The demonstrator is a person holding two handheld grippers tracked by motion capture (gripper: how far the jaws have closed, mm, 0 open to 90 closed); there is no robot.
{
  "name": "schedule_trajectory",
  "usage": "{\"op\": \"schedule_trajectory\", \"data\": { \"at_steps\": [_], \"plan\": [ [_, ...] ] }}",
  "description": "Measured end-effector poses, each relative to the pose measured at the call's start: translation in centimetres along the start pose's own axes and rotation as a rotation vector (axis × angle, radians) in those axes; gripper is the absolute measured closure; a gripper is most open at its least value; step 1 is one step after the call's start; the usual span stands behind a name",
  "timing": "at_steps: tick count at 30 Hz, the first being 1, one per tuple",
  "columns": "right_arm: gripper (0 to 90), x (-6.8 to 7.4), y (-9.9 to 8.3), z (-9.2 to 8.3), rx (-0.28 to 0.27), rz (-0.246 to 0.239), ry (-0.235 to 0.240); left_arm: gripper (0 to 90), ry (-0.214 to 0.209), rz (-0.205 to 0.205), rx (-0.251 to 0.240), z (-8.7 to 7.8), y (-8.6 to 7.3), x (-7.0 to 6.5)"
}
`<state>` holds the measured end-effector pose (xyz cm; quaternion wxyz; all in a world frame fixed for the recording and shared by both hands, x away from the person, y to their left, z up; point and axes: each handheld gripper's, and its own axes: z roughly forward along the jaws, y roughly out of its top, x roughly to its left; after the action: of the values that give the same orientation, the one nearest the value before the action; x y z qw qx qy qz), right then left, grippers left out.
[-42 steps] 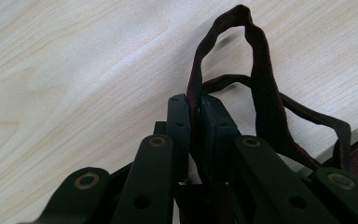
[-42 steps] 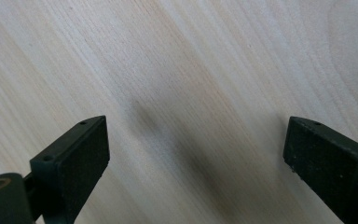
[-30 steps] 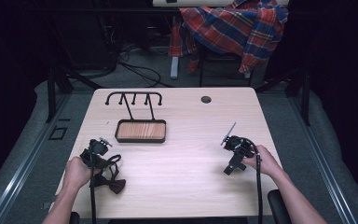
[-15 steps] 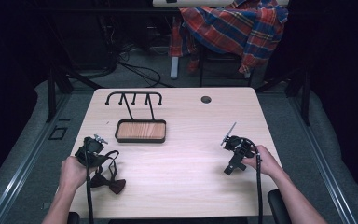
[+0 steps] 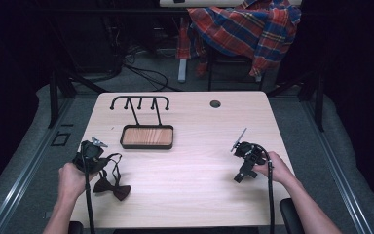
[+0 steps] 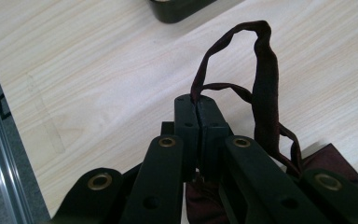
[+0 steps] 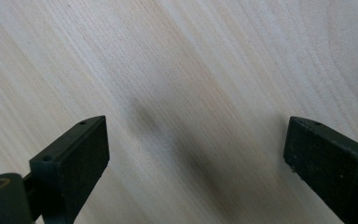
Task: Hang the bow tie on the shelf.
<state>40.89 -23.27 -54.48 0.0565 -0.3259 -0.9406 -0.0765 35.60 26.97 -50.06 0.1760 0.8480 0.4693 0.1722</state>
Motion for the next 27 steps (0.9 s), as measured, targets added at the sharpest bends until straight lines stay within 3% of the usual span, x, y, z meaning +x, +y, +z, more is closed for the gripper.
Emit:
{"op": "schedule_trajectory", "data": {
  "at_steps": [5,6,7,14,27],
  "plan": [
    [6.6,0.0,0.0,0.0,0.007,-0.005,0.0,88.5,0.007,-0.003,-0.026,-0.6,0.1,-0.1],
    [6.6,0.1,-0.1,0.2,-0.027,0.024,0.005,88.5,0.01,-0.006,-0.038,-0.9,0.2,-0.2],
    [6.6,0.1,-0.1,0.2,-0.027,0.024,0.005,88.5,0.01,-0.006,-0.038,-0.9,0.2,-0.2],
    [6.6,0.0,0.0,0.0,0.003,-0.001,0.0,88.5,0.028,-0.003,-0.092,-2.2,0.5,-0.3],
    [6.6,0.0,0.1,0.0,0.006,0.002,0.0,88.6,0.041,-0.006,-0.134,-3.3,0.9,-0.3]
  ]
}}
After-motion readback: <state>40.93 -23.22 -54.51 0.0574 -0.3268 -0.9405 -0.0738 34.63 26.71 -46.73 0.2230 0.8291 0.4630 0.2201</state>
